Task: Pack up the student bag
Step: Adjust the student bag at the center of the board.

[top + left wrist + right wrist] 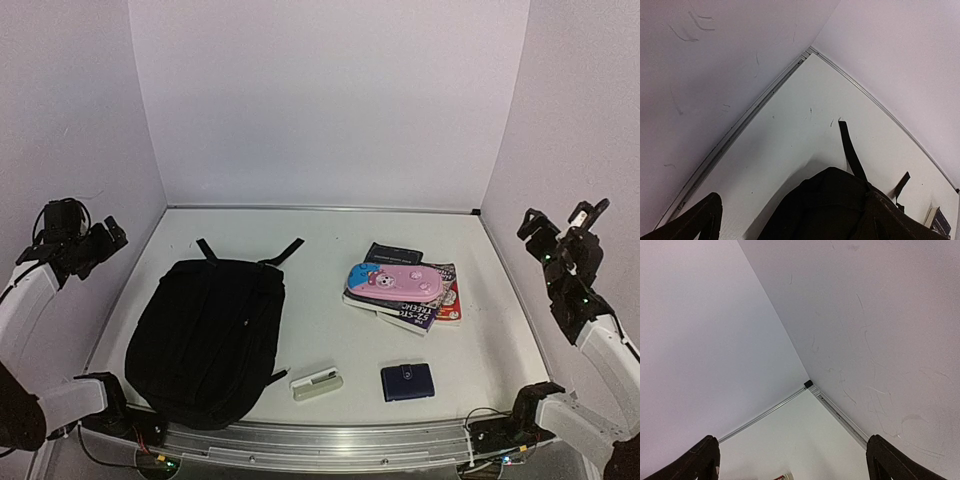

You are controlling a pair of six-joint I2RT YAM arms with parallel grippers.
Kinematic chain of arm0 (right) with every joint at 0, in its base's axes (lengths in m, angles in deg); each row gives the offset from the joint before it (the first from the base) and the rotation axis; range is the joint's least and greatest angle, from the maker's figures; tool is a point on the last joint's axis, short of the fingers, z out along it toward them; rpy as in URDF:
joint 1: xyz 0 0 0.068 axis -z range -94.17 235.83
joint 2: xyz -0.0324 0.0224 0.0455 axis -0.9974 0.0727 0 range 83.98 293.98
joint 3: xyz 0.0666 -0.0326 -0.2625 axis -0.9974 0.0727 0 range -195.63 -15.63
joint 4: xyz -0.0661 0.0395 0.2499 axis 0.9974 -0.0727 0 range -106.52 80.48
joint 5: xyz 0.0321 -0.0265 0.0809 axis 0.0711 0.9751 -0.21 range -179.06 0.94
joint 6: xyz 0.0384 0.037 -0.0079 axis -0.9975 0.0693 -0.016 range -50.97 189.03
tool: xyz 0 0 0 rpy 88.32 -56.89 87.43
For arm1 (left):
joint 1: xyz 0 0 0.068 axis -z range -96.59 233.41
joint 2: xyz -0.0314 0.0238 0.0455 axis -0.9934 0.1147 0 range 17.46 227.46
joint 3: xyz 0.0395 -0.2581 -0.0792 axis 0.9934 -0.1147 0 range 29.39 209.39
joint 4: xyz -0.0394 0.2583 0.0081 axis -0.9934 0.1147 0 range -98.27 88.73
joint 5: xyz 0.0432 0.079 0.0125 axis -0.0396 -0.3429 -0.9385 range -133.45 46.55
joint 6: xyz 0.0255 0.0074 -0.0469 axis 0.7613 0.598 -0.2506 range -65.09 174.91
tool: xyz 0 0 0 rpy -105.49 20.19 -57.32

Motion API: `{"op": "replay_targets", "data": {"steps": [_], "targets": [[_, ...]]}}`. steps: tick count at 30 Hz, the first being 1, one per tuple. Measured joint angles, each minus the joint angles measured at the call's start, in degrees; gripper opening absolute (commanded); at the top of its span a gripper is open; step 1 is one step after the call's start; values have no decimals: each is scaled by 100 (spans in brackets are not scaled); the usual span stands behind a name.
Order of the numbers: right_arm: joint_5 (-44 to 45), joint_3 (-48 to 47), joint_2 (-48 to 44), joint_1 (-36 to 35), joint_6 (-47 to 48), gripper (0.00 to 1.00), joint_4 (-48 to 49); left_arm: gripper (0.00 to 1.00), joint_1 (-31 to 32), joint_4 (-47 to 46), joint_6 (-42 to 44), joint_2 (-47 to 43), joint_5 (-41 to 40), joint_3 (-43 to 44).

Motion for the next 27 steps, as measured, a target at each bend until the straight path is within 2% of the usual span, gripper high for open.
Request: {"op": "replay_targets", "data": {"steps": [4, 7, 10, 13, 17, 20, 27], "targets": [[-446, -156, 34, 0, 117, 98, -221, 100, -2, 57, -20, 131, 178, 30], [-888, -581, 372, 0, 204, 94, -531, 100, -3, 38, 36, 398, 632, 39], [-1408, -1094, 855, -4, 226, 93, -882, 100, -2, -62, 78, 895, 1286, 39], [-1895, -1363, 1201, -108, 205, 98, -1135, 100, 0, -148, 130, 1630, 1856, 39], [-2274, -1486, 1631, -680, 168, 96, -1379, 100, 24, -363, 142, 2681, 2487, 39], [-2432, -1540, 2039, -1322, 134, 95, -1495, 99, 186, -544, 157, 3288, 2649, 44], [-2629, -1550, 2685, -2217, -139, 90, -1509, 84, 1139, -887, 165, 4546, 2754, 691]]}}
